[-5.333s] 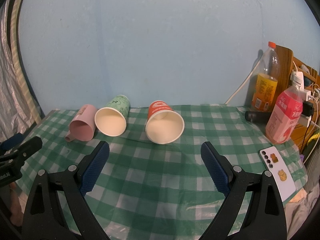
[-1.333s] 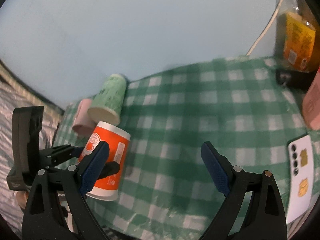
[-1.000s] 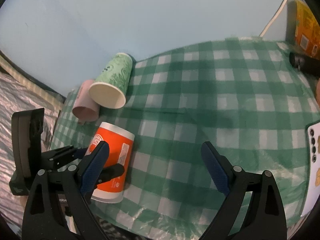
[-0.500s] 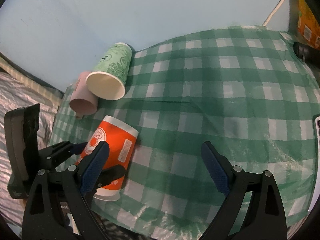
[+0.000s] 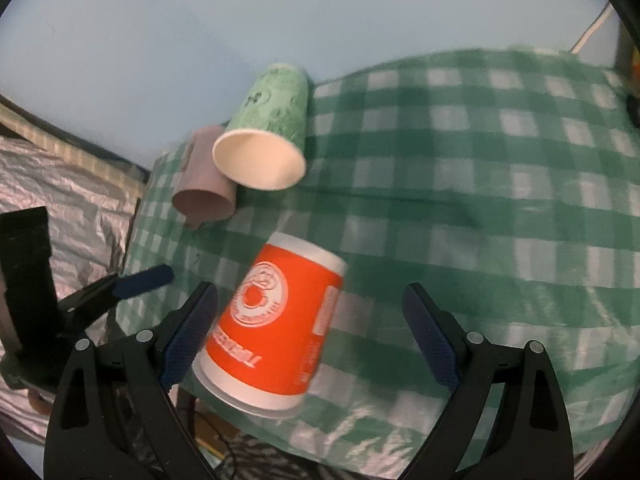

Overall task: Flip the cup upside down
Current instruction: 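Lift the orange cup with the right gripper and rotate it rim-down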

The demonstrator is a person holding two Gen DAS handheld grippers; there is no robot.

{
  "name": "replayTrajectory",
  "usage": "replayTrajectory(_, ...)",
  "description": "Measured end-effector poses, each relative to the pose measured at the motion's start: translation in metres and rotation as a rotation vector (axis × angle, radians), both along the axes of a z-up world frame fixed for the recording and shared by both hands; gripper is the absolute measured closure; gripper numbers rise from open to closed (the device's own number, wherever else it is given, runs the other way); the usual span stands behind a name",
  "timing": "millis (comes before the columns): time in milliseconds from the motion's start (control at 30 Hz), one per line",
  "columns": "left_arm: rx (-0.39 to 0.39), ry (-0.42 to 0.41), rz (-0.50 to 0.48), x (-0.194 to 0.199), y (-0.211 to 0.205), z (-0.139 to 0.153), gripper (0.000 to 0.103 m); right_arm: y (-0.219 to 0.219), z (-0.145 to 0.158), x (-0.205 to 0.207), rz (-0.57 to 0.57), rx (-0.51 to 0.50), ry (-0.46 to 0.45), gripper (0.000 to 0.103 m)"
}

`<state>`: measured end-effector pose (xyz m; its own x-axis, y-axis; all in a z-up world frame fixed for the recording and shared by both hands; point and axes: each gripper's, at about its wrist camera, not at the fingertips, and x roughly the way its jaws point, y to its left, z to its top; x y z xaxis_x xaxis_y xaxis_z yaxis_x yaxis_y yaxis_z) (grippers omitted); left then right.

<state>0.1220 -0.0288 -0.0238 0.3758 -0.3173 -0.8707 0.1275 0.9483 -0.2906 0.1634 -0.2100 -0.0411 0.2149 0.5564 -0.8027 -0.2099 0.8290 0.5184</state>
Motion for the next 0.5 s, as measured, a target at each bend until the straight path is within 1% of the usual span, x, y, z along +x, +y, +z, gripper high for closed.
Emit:
replayTrajectory(167,0.027,0.024,0.037,0.001,0.02,-0.02,0.006,0.018,-0.016,0.008,0.031,0.012,0.089,0.011)
replayTrajectory(300,0.059,0.01,0.066,0.002,0.029,-0.03,0.006,0.026,-0.024,0.013,0.042,0.004,0.136,0.011)
replayTrajectory(500,0.092,-0.028,0.101,0.002,0.037,-0.035,0.006,0.031,-0.034,0.019,0.04,0.002,0.197,0.011)
